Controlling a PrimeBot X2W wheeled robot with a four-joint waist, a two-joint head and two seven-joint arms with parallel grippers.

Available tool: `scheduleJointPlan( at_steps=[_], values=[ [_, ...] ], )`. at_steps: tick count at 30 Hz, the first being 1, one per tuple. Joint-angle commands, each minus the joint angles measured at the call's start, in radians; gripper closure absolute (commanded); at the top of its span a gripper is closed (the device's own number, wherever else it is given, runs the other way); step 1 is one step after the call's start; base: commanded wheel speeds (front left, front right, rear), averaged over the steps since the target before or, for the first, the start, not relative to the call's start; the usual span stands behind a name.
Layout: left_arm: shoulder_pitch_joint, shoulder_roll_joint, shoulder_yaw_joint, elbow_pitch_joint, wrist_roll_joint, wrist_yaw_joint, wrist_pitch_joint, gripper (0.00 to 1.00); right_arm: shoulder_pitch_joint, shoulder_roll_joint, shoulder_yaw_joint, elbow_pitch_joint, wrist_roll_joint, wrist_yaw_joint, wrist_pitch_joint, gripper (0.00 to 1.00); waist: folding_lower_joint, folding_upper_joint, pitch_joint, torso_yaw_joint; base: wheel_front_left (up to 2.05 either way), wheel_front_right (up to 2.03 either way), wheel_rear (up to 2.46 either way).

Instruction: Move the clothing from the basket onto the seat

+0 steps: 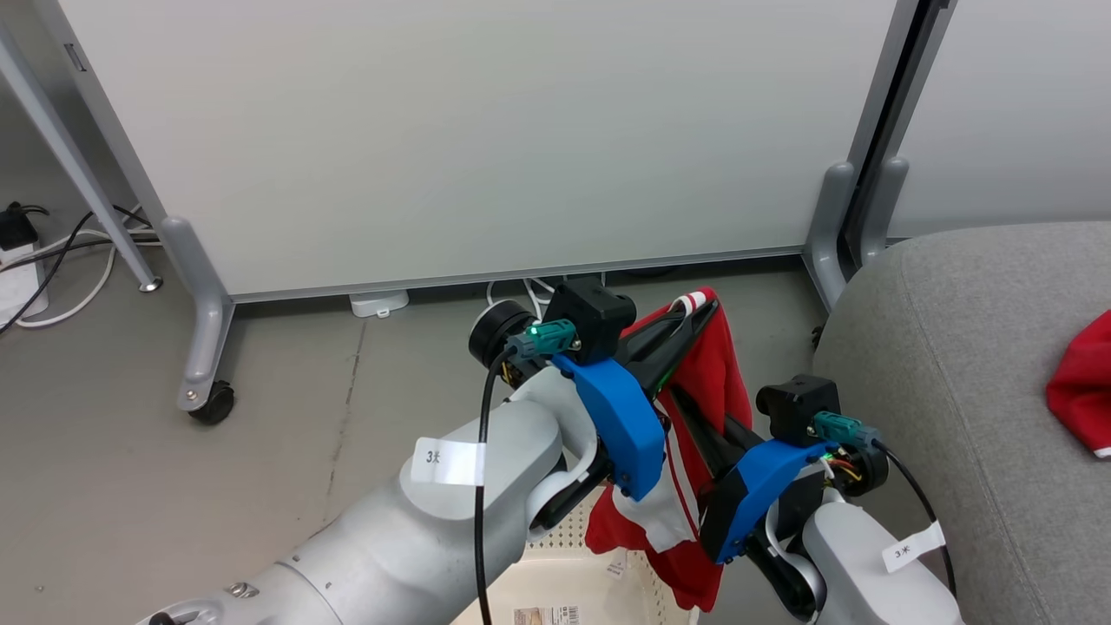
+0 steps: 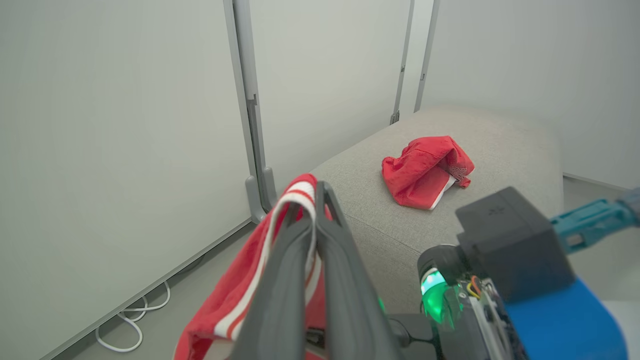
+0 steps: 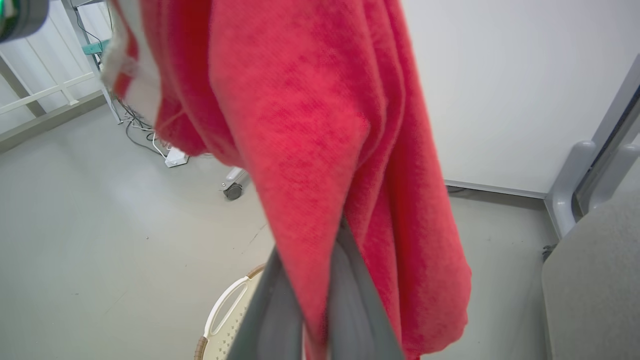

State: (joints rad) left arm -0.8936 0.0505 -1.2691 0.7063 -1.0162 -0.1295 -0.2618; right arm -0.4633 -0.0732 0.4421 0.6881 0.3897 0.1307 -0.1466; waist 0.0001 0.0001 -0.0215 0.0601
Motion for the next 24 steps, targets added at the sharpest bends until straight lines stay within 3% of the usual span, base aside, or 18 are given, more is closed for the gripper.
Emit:
scheduleJointPlan(
  at_steps=[1, 6, 7, 8, 9, 10, 18, 24],
  values=[
    [0.003, 0.0, 0.009, 0.003, 0.005, -0.001, -0.005, 1.0, -0.019, -0.001, -0.003, 0.002, 0.004, 0.0, -0.008, 1.0, -0.0001, -0.0001, 0.0, -0.003, 0.0, 0.0, 0.0],
    [0.012, 0.0, 0.017, 0.006, 0.014, -0.001, -0.005, 1.0, -0.023, -0.006, -0.005, 0.009, 0.001, 0.0, -0.014, 1.0, -0.0001, -0.0001, 0.001, -0.009, 0.0, 0.0, 0.0],
    [0.012, 0.0, 0.02, 0.008, 0.017, -0.001, -0.005, 0.89, -0.024, -0.006, -0.005, 0.01, -0.003, 0.0, -0.015, 1.0, -0.0001, -0.0001, 0.001, -0.009, 0.0, 0.0, 0.0],
    [0.013, 0.0, 0.022, 0.01, 0.019, -0.001, -0.005, 0.56, -0.025, -0.006, -0.006, 0.011, -0.005, 0.0, -0.016, 1.0, -0.0001, -0.0001, 0.002, -0.01, 0.0, 0.0, 0.0],
    [0.017, 0.0, 0.025, 0.012, 0.024, -0.001, -0.005, 0.18, -0.025, -0.006, -0.007, 0.012, -0.006, 0.0, -0.018, 1.0, -0.0001, -0.0001, 0.002, -0.01, 0.0, 0.0, 0.0],
    [0.022, 0.0, 0.029, 0.015, 0.027, -0.001, -0.005, 0.0, -0.025, -0.007, -0.009, 0.012, -0.008, 0.0, -0.019, 1.0, -0.0001, -0.0001, 0.002, -0.01, 0.0, 0.0, 0.0],
    [0.079, 0.0, 0.13, 0.016, 0.134, -0.001, -0.004, 0.0, -0.018, -0.008, -0.027, 0.005, -0.01, 0.0, -0.026, 1.0, -0.0001, -0.0001, 0.009, -0.007, 0.0, 0.0, 0.0],
    [0.187, 0.028, 0.274, -0.044, 0.257, -0.001, -0.004, 0.0, -0.005, -0.014, -0.048, -0.012, -0.013, 0.0, -0.031, 1.0, -0.0001, -0.0001, 0.015, -0.005, 0.0, 0.0, 0.0]
  ],
)
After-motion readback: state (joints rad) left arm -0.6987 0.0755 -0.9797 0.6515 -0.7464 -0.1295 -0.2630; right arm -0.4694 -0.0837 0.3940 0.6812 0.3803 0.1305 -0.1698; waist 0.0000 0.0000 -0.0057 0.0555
